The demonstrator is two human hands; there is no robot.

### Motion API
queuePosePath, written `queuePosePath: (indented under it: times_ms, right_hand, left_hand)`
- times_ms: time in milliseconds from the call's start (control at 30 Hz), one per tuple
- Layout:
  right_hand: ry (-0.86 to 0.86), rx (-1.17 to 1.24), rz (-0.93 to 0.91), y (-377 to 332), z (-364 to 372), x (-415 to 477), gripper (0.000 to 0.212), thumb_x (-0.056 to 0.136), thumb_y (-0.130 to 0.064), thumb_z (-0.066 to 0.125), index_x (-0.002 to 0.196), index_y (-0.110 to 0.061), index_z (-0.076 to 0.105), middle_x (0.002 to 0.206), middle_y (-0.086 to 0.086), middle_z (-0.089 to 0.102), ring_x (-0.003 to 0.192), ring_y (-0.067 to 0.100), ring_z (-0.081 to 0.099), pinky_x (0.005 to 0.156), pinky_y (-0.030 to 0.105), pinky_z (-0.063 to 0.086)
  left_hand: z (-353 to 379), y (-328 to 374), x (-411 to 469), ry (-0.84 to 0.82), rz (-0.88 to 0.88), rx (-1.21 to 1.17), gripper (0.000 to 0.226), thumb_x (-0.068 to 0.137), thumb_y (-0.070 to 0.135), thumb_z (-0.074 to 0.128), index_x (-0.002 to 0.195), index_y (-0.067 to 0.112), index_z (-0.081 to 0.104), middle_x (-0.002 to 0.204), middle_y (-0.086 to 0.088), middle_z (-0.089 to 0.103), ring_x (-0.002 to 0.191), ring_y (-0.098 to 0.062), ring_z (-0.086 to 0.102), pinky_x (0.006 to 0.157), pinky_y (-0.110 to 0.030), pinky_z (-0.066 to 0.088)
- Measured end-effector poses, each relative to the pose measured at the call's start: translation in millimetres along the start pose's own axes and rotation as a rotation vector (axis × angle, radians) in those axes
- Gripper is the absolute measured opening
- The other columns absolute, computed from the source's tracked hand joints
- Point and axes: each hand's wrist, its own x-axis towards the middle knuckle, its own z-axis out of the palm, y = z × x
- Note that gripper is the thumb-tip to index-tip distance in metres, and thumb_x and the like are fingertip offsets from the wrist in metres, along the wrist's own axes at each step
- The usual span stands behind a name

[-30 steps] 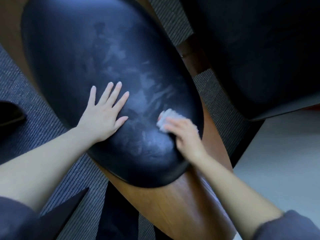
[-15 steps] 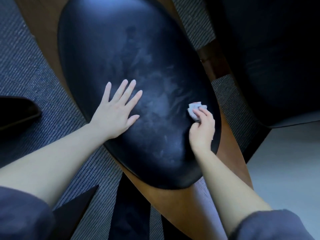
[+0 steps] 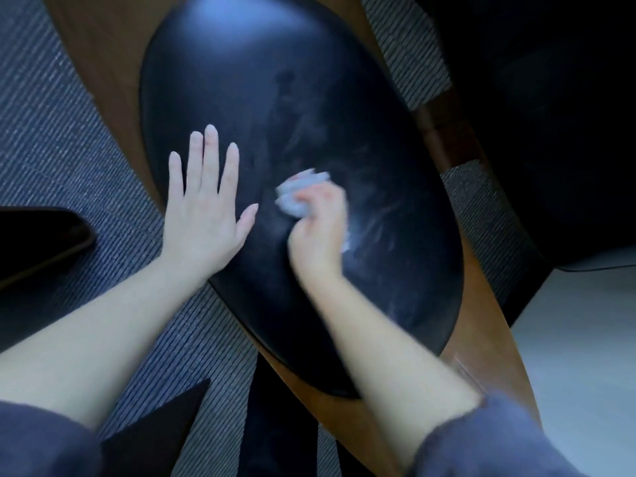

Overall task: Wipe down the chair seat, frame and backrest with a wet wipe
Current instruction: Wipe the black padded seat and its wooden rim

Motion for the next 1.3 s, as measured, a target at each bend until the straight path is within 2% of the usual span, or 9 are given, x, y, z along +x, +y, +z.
queuePosePath:
  times_ms: [133, 300, 500, 567, 667, 833, 967, 1167, 1300]
  right_hand:
    - [-0.178, -0.088, -0.355, 2.5, -7.0, -0.5, 0.031, 0.074, 0.001, 0.041, 0.081, -0.012, 0.069, 0.099, 0.006, 0.062, 0.095, 0.024, 0.057, 0.086, 0.030, 0.043]
    - [0.226, 0.004, 0.322, -5.6, -4.1, 108.0, 0.050, 0.068, 0.009, 0.039, 0.094, -0.026, 0.062, 0.121, -0.003, 0.052, 0.108, 0.014, 0.051, 0.083, 0.027, 0.035]
    - [-0.148, -0.037, -0.375, -26.2, 18.2, 103.5, 0.042, 0.065, 0.013, 0.040, 0.088, -0.009, 0.067, 0.103, 0.000, 0.052, 0.098, 0.025, 0.055, 0.089, 0.031, 0.045]
    - [0.031, 0.053, -0.237, -23.3, 8.6, 147.2, 0.036, 0.066, 0.006, 0.038, 0.085, -0.009, 0.065, 0.099, 0.011, 0.052, 0.093, 0.024, 0.055, 0.091, 0.032, 0.045]
    - [0.193, 0.019, 0.138, -46.6, 11.1, 162.4, 0.042, 0.066, 0.008, 0.037, 0.090, -0.019, 0.058, 0.109, 0.003, 0.048, 0.095, 0.010, 0.045, 0.076, 0.012, 0.038]
    - [-0.179, -0.063, -0.377, -46.6, 18.3, 109.6, 0.043, 0.064, 0.016, 0.039, 0.087, -0.010, 0.065, 0.102, -0.001, 0.051, 0.097, 0.022, 0.053, 0.086, 0.024, 0.042]
    - [0.112, 0.112, -0.010, -63.8, 16.5, 165.4, 0.043, 0.067, 0.016, 0.039, 0.085, -0.017, 0.060, 0.107, 0.004, 0.052, 0.098, 0.012, 0.049, 0.077, -0.002, 0.030]
    - [-0.262, -0.118, -0.514, -39.0, 9.5, 133.3, 0.031, 0.069, 0.007, 0.043, 0.078, -0.012, 0.066, 0.096, -0.005, 0.060, 0.092, 0.023, 0.057, 0.081, 0.033, 0.045]
    - [0.085, -0.102, -0.084, -27.0, -16.7, 185.0, 0.035, 0.068, 0.011, 0.043, 0.089, -0.004, 0.066, 0.101, 0.003, 0.059, 0.094, 0.004, 0.055, 0.080, 0.006, 0.036]
  left_hand:
    - [-1.2, -5.9, 0.4, -0.002, 0.043, -0.067, 0.067, 0.098, 0.028, 0.040, 0.154, 0.003, 0.012, 0.161, -0.022, -0.001, 0.149, -0.037, -0.002, 0.119, -0.054, 0.004]
    - [2.8, -10.6, -0.5, 0.006, 0.060, -0.110, 0.067, 0.094, 0.027, 0.036, 0.154, 0.005, 0.016, 0.162, -0.018, 0.000, 0.150, -0.034, -0.001, 0.120, -0.051, 0.004]
    - [3.0, -12.0, 0.6, 0.005, 0.064, -0.116, 0.068, 0.093, 0.028, 0.035, 0.154, 0.004, 0.016, 0.162, -0.019, 0.001, 0.150, -0.034, 0.000, 0.119, -0.052, 0.004]
    - [2.9, -11.3, 0.7, -0.001, 0.061, -0.105, 0.068, 0.093, 0.029, 0.034, 0.154, 0.005, 0.015, 0.162, -0.018, 0.000, 0.150, -0.034, -0.001, 0.119, -0.052, 0.004]
    - [4.1, -9.6, 1.4, -0.001, 0.063, -0.080, 0.067, 0.093, 0.029, 0.033, 0.154, 0.005, 0.015, 0.162, -0.019, 0.000, 0.150, -0.034, -0.001, 0.119, -0.052, 0.005]
    - [3.5, -10.9, 1.3, -0.007, 0.054, -0.058, 0.069, 0.093, 0.030, 0.033, 0.154, 0.005, 0.014, 0.162, -0.019, -0.001, 0.150, -0.035, 0.000, 0.119, -0.053, 0.005]
    - [6.5, -8.6, 2.1, 0.018, 0.047, -0.041, 0.068, 0.092, 0.030, 0.031, 0.153, 0.004, 0.016, 0.162, -0.020, 0.002, 0.149, -0.036, 0.003, 0.118, -0.053, 0.006]
    - [3.9, -8.5, 2.2, 0.022, 0.039, -0.044, 0.068, 0.091, 0.029, 0.032, 0.153, 0.004, 0.018, 0.161, -0.020, 0.004, 0.149, -0.036, 0.005, 0.118, -0.053, 0.008]
    - [4.9, -6.7, 2.0, 0.023, 0.027, -0.036, 0.066, 0.092, 0.028, 0.034, 0.153, 0.005, 0.019, 0.162, -0.020, 0.004, 0.149, -0.036, 0.005, 0.118, -0.053, 0.008]
